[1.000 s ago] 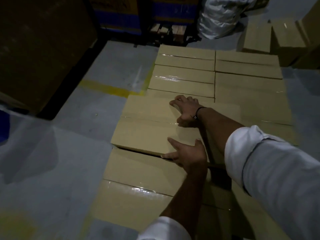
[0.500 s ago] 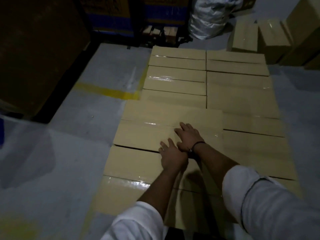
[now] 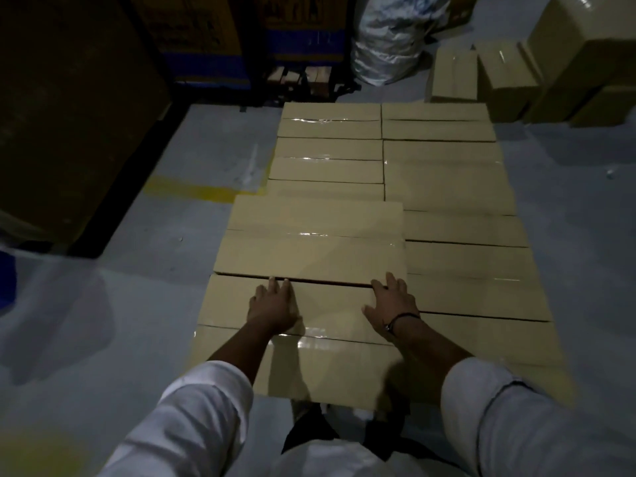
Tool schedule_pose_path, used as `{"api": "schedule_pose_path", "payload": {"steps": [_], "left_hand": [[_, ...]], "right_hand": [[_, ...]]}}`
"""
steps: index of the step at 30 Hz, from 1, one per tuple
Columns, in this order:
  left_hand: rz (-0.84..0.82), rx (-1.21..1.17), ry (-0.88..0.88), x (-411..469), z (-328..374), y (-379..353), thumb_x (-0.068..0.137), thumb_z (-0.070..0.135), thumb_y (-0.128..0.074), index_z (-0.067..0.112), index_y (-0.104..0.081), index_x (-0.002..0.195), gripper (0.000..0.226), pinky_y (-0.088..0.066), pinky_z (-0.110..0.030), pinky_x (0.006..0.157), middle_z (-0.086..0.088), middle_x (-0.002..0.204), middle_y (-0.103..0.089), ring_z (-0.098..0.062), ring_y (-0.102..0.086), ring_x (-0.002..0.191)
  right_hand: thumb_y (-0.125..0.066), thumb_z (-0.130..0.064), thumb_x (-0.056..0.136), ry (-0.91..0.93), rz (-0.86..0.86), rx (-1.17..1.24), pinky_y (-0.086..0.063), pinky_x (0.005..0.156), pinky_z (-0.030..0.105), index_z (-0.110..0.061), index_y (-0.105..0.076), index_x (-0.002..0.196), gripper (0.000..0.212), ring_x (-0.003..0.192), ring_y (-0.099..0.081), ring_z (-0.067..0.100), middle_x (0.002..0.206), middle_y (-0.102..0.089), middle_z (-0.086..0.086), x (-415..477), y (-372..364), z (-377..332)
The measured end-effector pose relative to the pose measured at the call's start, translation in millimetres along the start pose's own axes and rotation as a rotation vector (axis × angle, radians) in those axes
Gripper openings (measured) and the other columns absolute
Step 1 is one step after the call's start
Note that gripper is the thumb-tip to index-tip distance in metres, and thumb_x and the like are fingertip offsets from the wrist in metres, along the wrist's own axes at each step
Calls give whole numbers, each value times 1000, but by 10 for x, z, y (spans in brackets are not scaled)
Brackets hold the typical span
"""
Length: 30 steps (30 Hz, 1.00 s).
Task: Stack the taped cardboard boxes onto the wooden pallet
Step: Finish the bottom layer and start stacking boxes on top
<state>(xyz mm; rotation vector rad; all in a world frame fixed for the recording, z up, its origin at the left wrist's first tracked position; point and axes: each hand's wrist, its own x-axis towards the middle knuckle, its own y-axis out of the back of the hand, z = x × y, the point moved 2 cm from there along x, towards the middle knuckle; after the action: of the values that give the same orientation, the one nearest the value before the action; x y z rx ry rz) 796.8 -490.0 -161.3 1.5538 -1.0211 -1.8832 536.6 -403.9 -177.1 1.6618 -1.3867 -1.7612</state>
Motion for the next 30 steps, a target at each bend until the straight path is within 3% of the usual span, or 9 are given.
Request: {"api": "schedule_pose_path", "payload": {"steps": [6, 9, 14, 21, 30], "left_hand": [[119, 7, -6, 246, -447, 111, 94, 40, -56, 25, -30, 151, 65, -36, -50, 112, -16, 163, -17, -44, -25, 144], [132, -3, -11, 324, -672, 176, 96, 34, -54, 25, -33, 147, 56, -36, -52, 111, -19, 163, -16, -46, -25, 144], [146, 23, -91, 391, -690, 180, 96, 48, -57, 21, -30, 151, 67, -32, -50, 114, -21, 166, -11, -45, -23, 145], [86, 16, -228, 392, -257, 80, 93, 53, -60, 22, -23, 157, 80, -26, -53, 118, -21, 168, -5, -48, -14, 149], [115, 33, -269, 508, -558, 119, 96, 49, -57, 30, -15, 160, 79, -23, -55, 120, -14, 170, 2, -46, -8, 151]], "right_hand": [[-53, -54, 96, -123, 35, 94, -32, 116, 52, -23, -23, 156, 74, 149, -13, 40, 167, -2, 12, -18, -42, 39], [-54, -54, 95, -173, 52, 104, -33, 114, 52, -22, -26, 155, 74, 147, -17, 39, 166, -3, 13, -9, -81, -4], [-50, -57, 95, -164, 118, 97, -22, 119, 55, -25, -26, 155, 72, 148, -12, 40, 166, -6, 12, 159, -9, -356], [-50, -58, 95, 60, 92, 60, -26, 116, 53, -28, -25, 156, 72, 148, -17, 37, 166, -11, 10, 602, 330, -1286], [-53, -50, 95, 49, 17, -40, -30, 113, 58, -32, -29, 152, 65, 148, -15, 37, 166, -9, 7, 727, 134, -1394]]}}
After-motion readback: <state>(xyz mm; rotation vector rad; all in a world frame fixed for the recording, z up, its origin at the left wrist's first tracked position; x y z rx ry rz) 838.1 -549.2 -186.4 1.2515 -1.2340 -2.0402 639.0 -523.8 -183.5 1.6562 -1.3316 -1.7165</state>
